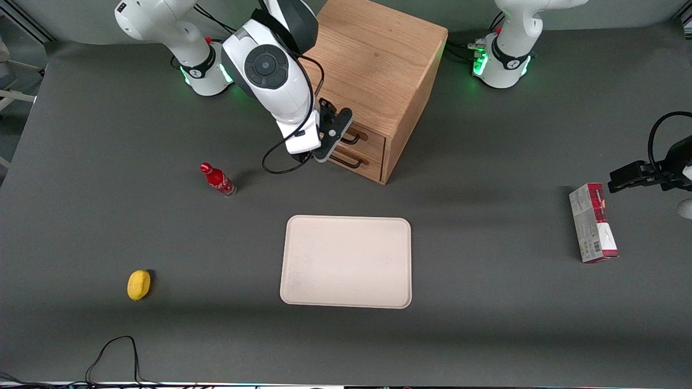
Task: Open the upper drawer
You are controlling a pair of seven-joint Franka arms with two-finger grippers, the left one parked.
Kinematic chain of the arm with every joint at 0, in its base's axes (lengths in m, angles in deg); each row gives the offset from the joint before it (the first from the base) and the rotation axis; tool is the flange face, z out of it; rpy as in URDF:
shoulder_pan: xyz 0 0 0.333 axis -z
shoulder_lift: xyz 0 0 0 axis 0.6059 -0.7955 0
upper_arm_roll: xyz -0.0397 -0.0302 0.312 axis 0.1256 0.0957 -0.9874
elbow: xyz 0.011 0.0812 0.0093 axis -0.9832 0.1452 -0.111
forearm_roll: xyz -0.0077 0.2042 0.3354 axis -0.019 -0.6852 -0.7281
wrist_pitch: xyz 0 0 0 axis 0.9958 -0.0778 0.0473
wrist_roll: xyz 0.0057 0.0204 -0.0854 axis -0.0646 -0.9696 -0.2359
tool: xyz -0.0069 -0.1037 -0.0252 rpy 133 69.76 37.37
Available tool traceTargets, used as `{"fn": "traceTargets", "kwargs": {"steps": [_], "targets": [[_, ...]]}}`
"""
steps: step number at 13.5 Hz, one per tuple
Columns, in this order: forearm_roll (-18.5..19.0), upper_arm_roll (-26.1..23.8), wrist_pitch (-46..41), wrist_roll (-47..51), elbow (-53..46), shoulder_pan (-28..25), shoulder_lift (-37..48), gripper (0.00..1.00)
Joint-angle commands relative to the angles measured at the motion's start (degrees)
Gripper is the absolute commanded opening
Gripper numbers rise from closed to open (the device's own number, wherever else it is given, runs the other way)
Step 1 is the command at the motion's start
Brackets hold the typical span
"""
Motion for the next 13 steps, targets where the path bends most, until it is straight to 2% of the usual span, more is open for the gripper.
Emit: {"fn": "traceTargets", "kwargs": {"steps": [1, 13], "targets": [[1.95, 0.38, 1.72, -0.94, 2.62, -1.43, 0.36, 1.00], [3.19, 0.82, 3.74, -1.02, 2.62, -0.73, -2.19, 1.00]]}}
